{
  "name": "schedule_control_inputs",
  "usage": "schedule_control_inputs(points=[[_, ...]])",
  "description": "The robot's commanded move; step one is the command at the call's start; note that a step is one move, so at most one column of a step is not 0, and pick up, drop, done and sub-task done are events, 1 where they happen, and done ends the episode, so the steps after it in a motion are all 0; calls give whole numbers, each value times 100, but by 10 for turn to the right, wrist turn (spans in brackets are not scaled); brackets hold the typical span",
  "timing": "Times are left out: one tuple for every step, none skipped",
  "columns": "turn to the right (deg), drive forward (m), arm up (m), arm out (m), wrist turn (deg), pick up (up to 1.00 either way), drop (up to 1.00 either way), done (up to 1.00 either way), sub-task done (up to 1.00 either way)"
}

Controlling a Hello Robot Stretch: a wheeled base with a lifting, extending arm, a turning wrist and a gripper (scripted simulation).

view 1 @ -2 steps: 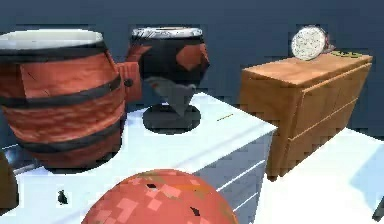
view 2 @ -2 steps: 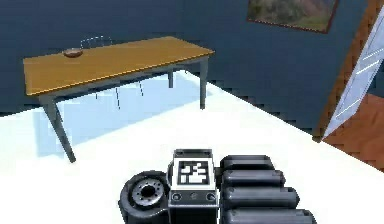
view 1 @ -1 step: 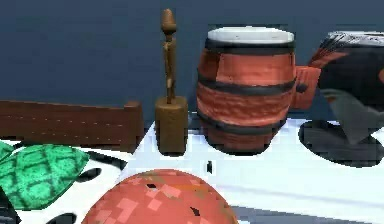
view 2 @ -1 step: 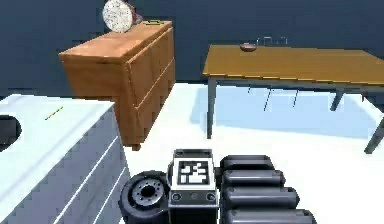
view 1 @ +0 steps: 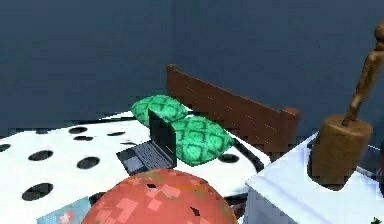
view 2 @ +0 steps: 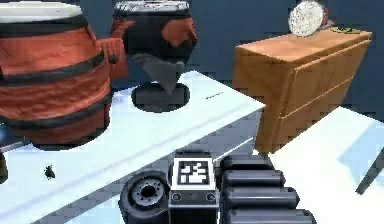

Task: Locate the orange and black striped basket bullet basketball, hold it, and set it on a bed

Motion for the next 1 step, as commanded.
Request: schedule_control_inputs(points=[[-240,0,0,0,0,0,0,0,0]])
